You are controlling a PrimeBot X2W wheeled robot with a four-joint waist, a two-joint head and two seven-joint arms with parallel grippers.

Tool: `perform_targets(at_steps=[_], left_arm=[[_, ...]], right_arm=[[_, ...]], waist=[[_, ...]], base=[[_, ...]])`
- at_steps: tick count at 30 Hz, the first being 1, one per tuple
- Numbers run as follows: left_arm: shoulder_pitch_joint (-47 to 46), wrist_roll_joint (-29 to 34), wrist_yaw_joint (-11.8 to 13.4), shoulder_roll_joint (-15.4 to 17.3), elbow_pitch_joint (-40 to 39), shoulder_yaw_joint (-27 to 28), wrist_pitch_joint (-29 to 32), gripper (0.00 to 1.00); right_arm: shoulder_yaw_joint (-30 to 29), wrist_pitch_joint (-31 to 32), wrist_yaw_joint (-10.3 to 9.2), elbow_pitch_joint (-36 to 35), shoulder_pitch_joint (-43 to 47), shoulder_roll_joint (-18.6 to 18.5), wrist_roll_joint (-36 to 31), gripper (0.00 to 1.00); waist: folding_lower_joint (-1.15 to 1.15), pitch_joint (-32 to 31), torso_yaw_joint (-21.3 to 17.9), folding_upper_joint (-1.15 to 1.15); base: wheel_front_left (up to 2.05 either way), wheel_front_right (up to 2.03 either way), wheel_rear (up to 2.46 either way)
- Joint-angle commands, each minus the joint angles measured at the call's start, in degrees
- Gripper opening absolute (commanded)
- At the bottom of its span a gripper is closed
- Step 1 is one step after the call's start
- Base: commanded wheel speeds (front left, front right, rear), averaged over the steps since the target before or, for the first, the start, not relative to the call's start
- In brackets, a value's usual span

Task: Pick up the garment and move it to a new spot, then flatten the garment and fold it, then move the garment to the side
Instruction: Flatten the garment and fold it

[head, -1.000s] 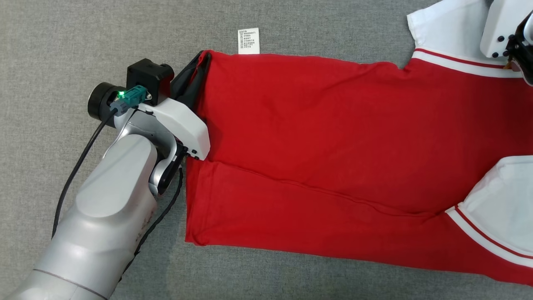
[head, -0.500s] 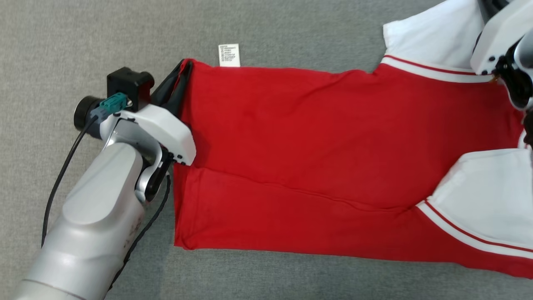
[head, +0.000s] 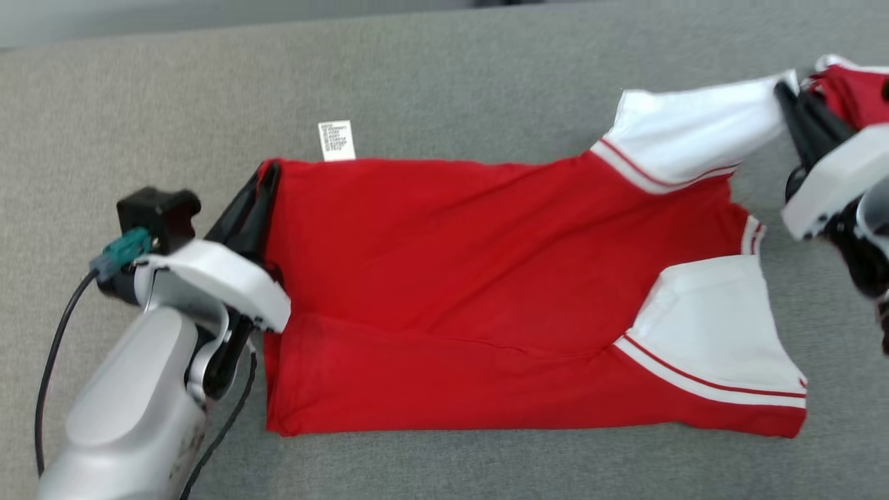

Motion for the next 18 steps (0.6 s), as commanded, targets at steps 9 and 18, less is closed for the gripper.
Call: perform_targets(at_steps=[9,18], left_arm=[[13.5,-5.8,2.0,3.2,-10.5,3.8,-0.6,0.0],[23.9,-8.8,3.9,2.5,-15.6,3.5,-0.3,0.0]], right_arm=[[-3.4,-2.9,0.0,-10.6,17.1,-1.3,4.1,0.0],[-8.9,-3.6,0.0,-13.8,28.6,1.5,2.9,0.0]], waist=[[0.0,-5.9,-3.2,0.0],[0.0,-7.7,-3.5,0.0]], base=[[0.0,0.0,0.0],[0.0,0.0,0.0]])
